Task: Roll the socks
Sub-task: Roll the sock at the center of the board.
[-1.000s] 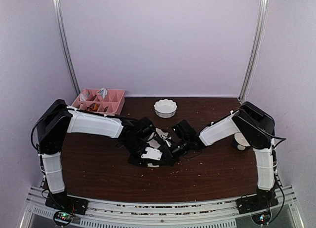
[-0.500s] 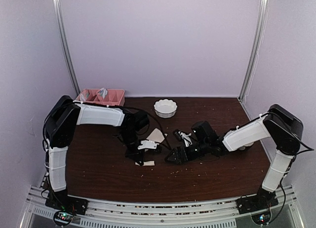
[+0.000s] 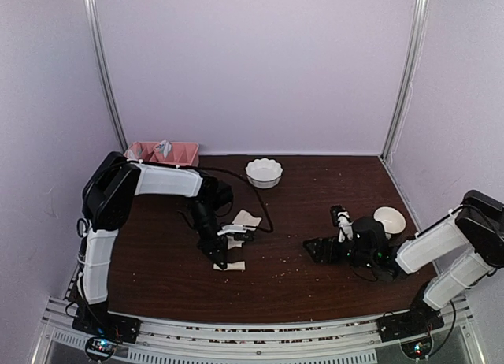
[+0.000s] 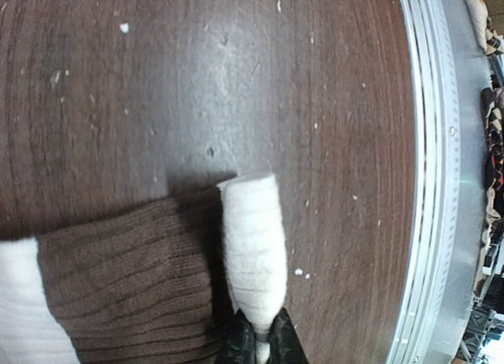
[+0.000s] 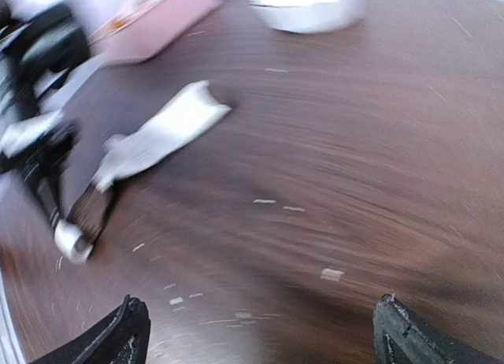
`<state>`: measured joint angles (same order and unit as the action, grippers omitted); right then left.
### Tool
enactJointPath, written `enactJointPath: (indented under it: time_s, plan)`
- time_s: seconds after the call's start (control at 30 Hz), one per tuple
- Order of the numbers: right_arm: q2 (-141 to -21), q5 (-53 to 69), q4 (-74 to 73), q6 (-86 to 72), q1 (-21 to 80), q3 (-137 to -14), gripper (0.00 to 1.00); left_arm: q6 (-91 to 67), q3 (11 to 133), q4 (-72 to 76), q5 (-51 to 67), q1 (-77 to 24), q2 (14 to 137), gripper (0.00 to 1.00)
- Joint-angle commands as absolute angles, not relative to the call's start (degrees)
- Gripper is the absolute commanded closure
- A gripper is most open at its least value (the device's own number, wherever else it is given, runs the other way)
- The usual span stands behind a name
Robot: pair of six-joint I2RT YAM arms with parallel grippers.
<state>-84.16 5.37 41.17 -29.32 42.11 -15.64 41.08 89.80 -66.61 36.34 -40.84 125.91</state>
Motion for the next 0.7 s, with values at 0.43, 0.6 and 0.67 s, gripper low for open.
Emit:
enactJointPath:
  time_s: [0.43, 0.6, 0.67]
  plan:
    - [-100.7, 13.1, 31.1, 26.3, 62.4, -39.8, 0.39, 38.4, 100.6, -76.4, 43.3, -36.5, 137.4, 1.00]
    - [-107.4, 14.0, 26.2, 31.6, 62.6, -49.1, 0.49, 38.0, 100.0, -75.8, 40.8, -36.5, 137.0, 1.00]
    - [-109.5, 14.0, 23.7, 33.7, 62.6, -51.8, 0.52, 38.3, 99.2, -75.5, 40.5, -36.6, 136.9, 1.00]
